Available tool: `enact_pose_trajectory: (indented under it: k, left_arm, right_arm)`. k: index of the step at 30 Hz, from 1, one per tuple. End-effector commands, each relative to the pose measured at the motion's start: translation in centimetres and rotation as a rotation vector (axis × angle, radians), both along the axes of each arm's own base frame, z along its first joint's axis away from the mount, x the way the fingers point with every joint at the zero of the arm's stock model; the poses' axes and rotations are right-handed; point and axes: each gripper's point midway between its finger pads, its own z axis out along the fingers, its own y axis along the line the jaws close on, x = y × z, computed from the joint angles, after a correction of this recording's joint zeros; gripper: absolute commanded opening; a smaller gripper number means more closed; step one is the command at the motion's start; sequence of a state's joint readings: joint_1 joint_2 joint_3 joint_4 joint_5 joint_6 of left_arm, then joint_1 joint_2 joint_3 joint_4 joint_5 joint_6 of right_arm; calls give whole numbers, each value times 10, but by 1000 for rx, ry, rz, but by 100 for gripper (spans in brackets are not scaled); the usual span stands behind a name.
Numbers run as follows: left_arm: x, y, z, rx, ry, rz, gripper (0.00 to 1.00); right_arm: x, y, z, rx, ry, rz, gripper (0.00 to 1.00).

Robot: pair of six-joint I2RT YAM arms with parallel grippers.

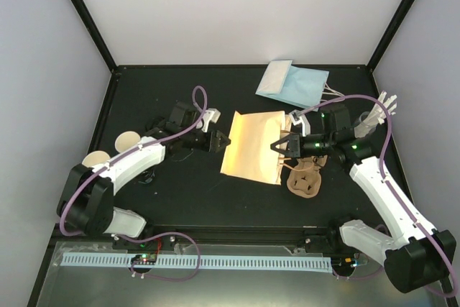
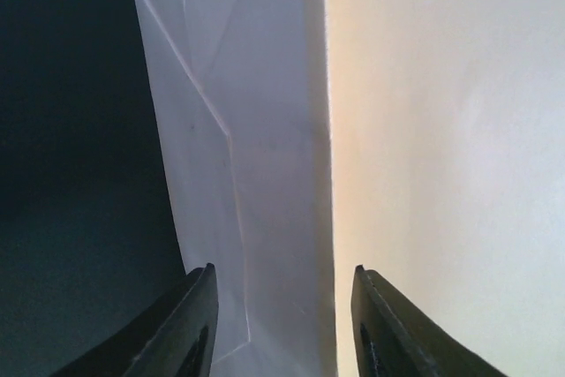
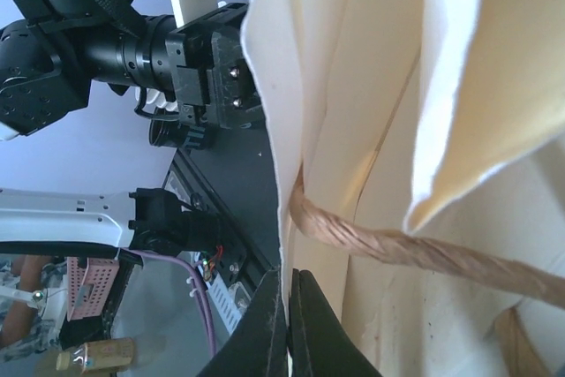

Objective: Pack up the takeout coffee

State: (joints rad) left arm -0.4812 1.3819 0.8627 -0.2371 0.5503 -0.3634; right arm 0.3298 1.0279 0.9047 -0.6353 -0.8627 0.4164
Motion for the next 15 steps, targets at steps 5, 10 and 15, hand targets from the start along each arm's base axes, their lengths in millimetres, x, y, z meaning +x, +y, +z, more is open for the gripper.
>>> enact_pose_trajectory:
  k: [5, 10, 15]
  left_arm:
    - [5, -11, 3, 6, -3, -39, 28]
    - [6, -7, 5, 24, -10, -22, 8]
    - [4, 4, -2, 2, 34, -4, 2]
  right_arm:
    - [2, 2, 10, 7, -42, 12, 1]
    - [2, 1, 7, -2, -39, 10, 1]
    - [1, -2, 11, -17, -56, -4, 1]
